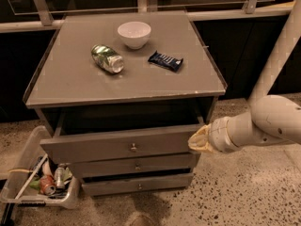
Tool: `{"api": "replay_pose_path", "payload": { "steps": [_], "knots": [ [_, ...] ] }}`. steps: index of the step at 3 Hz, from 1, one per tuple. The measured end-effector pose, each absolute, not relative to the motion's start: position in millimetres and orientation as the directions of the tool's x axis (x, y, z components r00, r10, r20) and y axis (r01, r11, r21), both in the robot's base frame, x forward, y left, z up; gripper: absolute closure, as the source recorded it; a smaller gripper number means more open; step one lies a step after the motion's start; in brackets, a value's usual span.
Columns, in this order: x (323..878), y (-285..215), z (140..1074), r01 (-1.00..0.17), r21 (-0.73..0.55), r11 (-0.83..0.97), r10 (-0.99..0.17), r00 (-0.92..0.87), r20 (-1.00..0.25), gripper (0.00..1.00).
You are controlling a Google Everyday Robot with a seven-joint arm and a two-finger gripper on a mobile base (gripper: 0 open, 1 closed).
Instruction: Open top drawer
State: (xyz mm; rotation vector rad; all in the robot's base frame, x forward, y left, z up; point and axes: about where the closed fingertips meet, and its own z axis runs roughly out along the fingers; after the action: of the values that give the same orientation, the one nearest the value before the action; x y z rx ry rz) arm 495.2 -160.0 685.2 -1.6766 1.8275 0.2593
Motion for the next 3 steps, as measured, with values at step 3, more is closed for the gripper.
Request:
{"api": "replay_pose_path", "payload": {
  "steps": [3],
  "knots": [
    [521.4, -158.6, 681.6, -0.942, -0.294, 0.159, -0.815, 0.043, -0.578, 0.00]
  ]
}}
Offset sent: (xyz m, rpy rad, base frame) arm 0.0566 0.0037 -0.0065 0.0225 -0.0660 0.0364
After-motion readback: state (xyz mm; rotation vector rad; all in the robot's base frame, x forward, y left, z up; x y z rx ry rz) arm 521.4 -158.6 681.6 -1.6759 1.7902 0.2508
